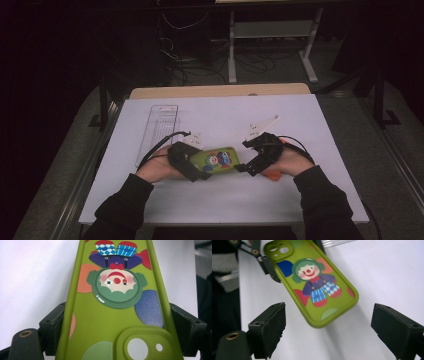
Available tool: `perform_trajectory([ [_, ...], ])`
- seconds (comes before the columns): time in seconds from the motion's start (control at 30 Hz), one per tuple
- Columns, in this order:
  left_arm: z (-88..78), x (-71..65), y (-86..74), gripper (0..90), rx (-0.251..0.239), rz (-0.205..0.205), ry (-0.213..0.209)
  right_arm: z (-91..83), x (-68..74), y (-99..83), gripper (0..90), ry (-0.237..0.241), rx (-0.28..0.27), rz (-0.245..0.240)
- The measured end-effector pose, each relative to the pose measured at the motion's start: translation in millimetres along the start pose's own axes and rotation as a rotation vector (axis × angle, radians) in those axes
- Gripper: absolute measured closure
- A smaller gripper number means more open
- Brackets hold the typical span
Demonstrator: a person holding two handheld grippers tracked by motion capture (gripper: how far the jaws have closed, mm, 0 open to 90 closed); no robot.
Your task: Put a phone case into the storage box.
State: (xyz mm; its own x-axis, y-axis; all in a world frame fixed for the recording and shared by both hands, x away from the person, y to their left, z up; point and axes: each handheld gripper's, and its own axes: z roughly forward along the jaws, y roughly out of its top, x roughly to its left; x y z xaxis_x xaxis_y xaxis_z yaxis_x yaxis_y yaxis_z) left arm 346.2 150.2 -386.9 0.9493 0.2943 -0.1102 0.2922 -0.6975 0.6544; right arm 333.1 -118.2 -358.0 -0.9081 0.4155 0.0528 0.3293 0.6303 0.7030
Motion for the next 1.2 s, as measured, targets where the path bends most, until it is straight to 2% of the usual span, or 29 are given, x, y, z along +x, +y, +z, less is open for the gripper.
perform_trajectory([
  [0.07, -2.1, 1.7, -0.1, 15.2, -0.009, -0.03, 0.023, -1.1, 0.1, -3.4, 10.5, -0.014, -0.034, 0.037],
  [0.1, -3.1, 3.0, 0.1, 15.2, -0.018, -0.046, 0.038, -1.6, 1.5, -4.9, 10.1, -0.015, -0.053, 0.076],
  [0.27, -7.1, 5.8, 0.7, 15.2, -0.024, -0.073, 0.085, -2.7, 0.7, -16.1, 8.8, -0.079, -0.097, 0.15],
  [0.3, -8.1, 6.7, 0.9, 15.2, -0.021, -0.069, 0.092, -2.0, 1.0, -19.3, 8.7, -0.084, -0.105, 0.159],
  [0.4, -7.9, 6.4, 1.0, 15.2, -0.04, -0.104, 0.102, 1.6, 3.6, -25.1, 8.5, -0.123, -0.116, 0.192],
  [0.47, -8.0, 6.8, 1.5, 15.2, -0.04, -0.119, 0.109, 4.5, 5.8, -28.6, 8.4, -0.159, -0.12, 0.203],
  [0.5, -8.9, 7.8, 1.7, 15.2, -0.027, -0.112, 0.112, 5.5, 6.8, -30.4, 8.4, -0.177, -0.117, 0.207],
  [0.53, -7.6, 6.5, 1.9, 15.2, -0.042, -0.131, 0.114, 6.6, 7.2, -32.5, 8.6, -0.2, -0.123, 0.21],
  [0.6, -7.5, 6.0, 2.5, 15.2, -0.039, -0.133, 0.124, 9.1, 7.9, -36.7, 8.6, -0.245, -0.132, 0.239],
  [0.67, -9.5, 7.7, 2.7, 15.2, -0.019, -0.114, 0.132, 10.9, 8.0, -41.5, 8.6, -0.263, -0.144, 0.263],
  [0.7, -8.4, 6.5, 2.7, 15.2, -0.037, -0.136, 0.135, 11.7, 8.1, -43.6, 8.5, -0.266, -0.147, 0.271],
  [0.73, -8.7, 6.6, 2.8, 15.2, -0.037, -0.139, 0.138, 12.4, 8.7, -45.3, 8.5, -0.27, -0.153, 0.279],
  [0.77, -8.2, 6.1, 3.0, 15.2, -0.047, -0.152, 0.142, 12.9, 9.2, -47.0, 8.5, -0.277, -0.165, 0.28],
  [0.83, -10.0, 7.8, 3.2, 15.2, -0.03, -0.138, 0.151, 14.2, 9.0, -49.6, 8.2, -0.281, -0.176, 0.28],
  [0.93, -10.1, 8.0, 3.6, 15.2, -0.041, -0.162, 0.155, 15.9, 8.7, -49.9, 7.9, -0.284, -0.19, 0.286],
  [0.97, -8.8, 6.5, 3.9, 15.2, -0.066, -0.189, 0.155, 16.0, 9.2, -49.5, 7.8, -0.285, -0.191, 0.291],
  [1.03, -8.9, 6.2, 4.1, 15.2, -0.073, -0.196, 0.16, 16.0, 9.0, -49.2, 7.9, -0.292, -0.202, 0.28],
  [1.07, -9.2, 6.1, 4.3, 15.2, -0.075, -0.196, 0.16, 16.1, 9.4, -48.9, 8.0, -0.293, -0.204, 0.28],
  [1.1, -10.7, 7.3, 4.2, 15.2, -0.054, -0.175, 0.156, 16.1, 9.8, -48.8, 8.0, -0.297, -0.203, 0.279],
  [1.13, -11.3, 7.7, 4.2, 15.2, -0.045, -0.165, 0.158, 16.2, 9.0, -49.2, 8.0, -0.308, -0.203, 0.258],
  [1.2, -11.1, 7.4, 4.2, 15.2, -0.045, -0.167, 0.157, 16.4, 9.6, -48.8, 8.0, -0.327, -0.208, 0.242],
])
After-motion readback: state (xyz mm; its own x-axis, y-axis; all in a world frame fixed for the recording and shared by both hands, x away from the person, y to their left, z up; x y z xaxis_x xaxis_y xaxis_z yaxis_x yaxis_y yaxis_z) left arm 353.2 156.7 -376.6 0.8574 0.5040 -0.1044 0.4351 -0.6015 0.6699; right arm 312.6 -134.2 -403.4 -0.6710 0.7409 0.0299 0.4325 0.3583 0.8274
